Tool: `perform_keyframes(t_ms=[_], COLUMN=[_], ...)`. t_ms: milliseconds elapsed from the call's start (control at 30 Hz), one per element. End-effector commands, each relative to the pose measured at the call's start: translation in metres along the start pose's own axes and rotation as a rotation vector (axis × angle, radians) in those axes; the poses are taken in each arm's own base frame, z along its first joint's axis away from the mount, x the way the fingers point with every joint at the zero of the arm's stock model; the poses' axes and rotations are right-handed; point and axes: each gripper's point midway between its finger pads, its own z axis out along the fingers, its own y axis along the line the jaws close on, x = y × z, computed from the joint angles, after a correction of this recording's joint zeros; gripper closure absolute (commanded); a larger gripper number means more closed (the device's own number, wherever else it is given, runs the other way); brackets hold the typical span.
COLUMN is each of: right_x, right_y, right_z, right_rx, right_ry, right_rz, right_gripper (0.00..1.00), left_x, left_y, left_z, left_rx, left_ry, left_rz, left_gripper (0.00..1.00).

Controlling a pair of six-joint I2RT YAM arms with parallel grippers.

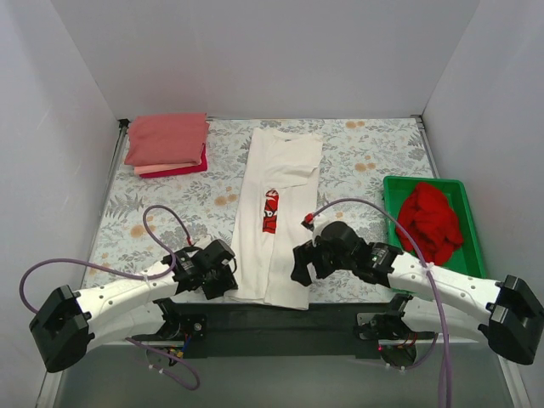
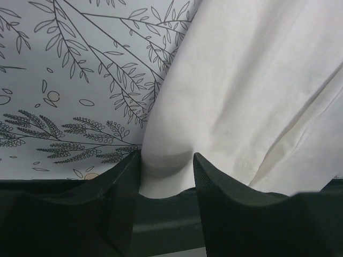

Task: Fold and stack the t-shirts
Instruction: Fold the tshirt

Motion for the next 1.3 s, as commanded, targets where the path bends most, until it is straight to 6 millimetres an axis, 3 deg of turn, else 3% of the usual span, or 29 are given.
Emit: perform_keyframes(t_ms=[0,300,467,633,800,900,933,1067,1200,1267], right_x=[0.019,0.058,0.075,0.088,0.093,0.097,0.1,0.096,0.081,0.078], right_y=[0.014,0.042,0.055,0.046,0.047,0.044,0.031,0.019,0.026,0.034], right_z=[-0.001,0.006,0.006,0.012,0.017,0.018,0.017,0.017,0.018,0.016], right_rx=[0.011,-0.016,-0.015,0.078,0.146,0.206,0.276,0.388,0.394,0.361], right_ry=[0.021,0.122,0.177,0.215,0.237,0.253,0.27,0.242,0.194,0.189], right_rz=[0.059,-0.108,-0.196,-0.223,-0.256,-0.271,-0.29,-0.284,-0.28,-0.286], right_gripper=[0.06,0.06,0.07,0.13,0.21,0.33,0.42,0.69,0.88,0.91], left_x=[0.012,0.023,0.022,0.019,0.018,0.016,0.016,0.011,0.005,0.006], left_y=[0.017,0.033,0.033,0.026,0.02,0.017,0.016,0.005,-0.001,0.004], left_z=[0.003,0.005,0.003,0.001,0.0,-0.002,-0.002,-0.007,-0.013,-0.016], left_rx=[-0.033,-0.066,-0.077,-0.055,-0.042,-0.025,-0.021,0.029,0.041,0.027], left_ry=[0.044,0.081,0.075,0.072,0.075,0.069,0.066,0.045,0.022,0.028], left_rz=[-0.017,-0.067,-0.084,-0.068,-0.054,-0.052,-0.052,-0.05,-0.039,-0.044], left_gripper=[0.58,0.6,0.82,1.0,1.0,1.0,1.0,1.0,1.0,1.0])
